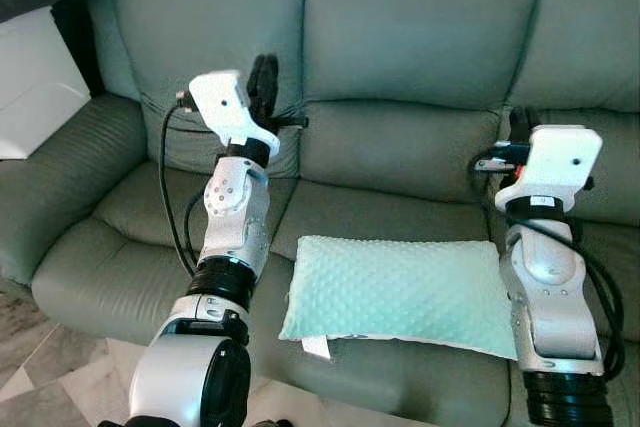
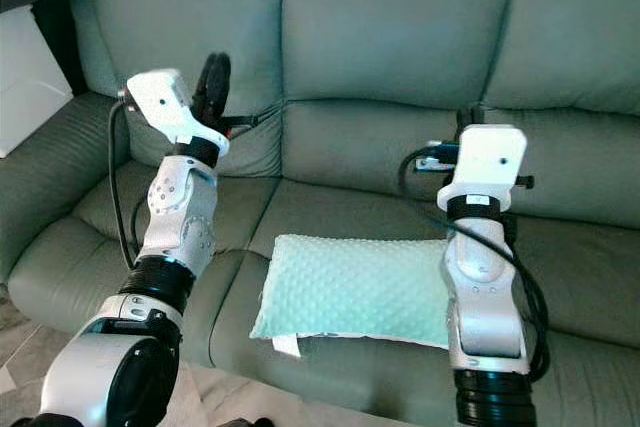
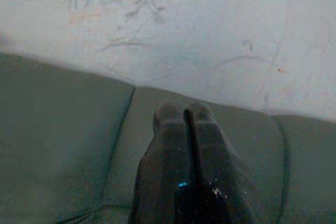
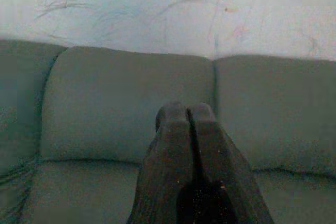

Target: Move the pillow to the sofa

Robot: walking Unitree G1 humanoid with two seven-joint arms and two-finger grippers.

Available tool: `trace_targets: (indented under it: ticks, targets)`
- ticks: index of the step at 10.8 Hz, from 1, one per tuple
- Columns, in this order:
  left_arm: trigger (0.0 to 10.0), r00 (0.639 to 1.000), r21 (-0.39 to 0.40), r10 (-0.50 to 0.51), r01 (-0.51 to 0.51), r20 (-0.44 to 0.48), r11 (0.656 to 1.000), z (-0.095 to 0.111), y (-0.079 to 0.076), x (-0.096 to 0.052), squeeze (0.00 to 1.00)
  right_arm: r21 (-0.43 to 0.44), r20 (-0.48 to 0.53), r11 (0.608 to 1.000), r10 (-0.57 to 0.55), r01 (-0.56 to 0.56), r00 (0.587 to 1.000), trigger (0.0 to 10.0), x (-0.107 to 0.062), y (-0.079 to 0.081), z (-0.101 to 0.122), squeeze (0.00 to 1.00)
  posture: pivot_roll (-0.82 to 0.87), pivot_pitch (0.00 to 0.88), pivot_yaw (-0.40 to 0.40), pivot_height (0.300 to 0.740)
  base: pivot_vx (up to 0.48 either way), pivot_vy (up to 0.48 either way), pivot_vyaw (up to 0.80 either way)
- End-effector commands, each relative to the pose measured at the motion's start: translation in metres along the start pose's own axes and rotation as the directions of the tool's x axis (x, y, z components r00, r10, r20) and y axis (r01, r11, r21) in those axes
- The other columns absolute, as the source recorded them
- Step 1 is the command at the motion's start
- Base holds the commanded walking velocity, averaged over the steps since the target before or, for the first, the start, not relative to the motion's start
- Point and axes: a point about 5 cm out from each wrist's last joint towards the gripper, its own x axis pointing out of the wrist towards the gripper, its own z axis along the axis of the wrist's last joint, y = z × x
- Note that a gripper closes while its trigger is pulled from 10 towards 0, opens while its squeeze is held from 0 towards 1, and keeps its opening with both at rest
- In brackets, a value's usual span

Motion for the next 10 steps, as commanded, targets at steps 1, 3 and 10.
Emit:
trace_targets:
  ticks: [1, 3, 10]
  targets:
    - [0.0, 1.0, -0.007, 0.014, -0.014, -0.012, 1.0, -0.0008, 0.0029, 0.0001, 0.0, 0.03, 0.003, 1.0, 0.005, -0.005, 1.0, 0.0, 0.0035, 0.0023, 0.0032, 0.0, -0.27, 0.038, 0.086, 0.74, 0.0, 0.0, 0.0]
    - [0.0, 1.0, -0.007, 0.012, -0.012, -0.018, 1.0, -0.0017, 0.0027, -0.0008, 0.0, 0.039, 0.002, 0.999, 0.016, -0.016, 1.0, 0.0, 0.0039, 0.0037, 0.0033, 0.0, -0.27, 0.038, 0.086, 0.74, 0.0, 0.0, 0.0]
    - [10.0, 0.998, 0.054, 0.006, -0.003, -0.066, 0.999, -0.0087, 0.0043, -0.0043, 1.0, 0.026, -0.041, 1.0, 0.011, -0.01, 0.999, 10.0, 0.0025, 0.0023, -0.0036, 1.0, -0.27, 0.039, 0.087, 0.74, 0.0, 0.0, 0.0]
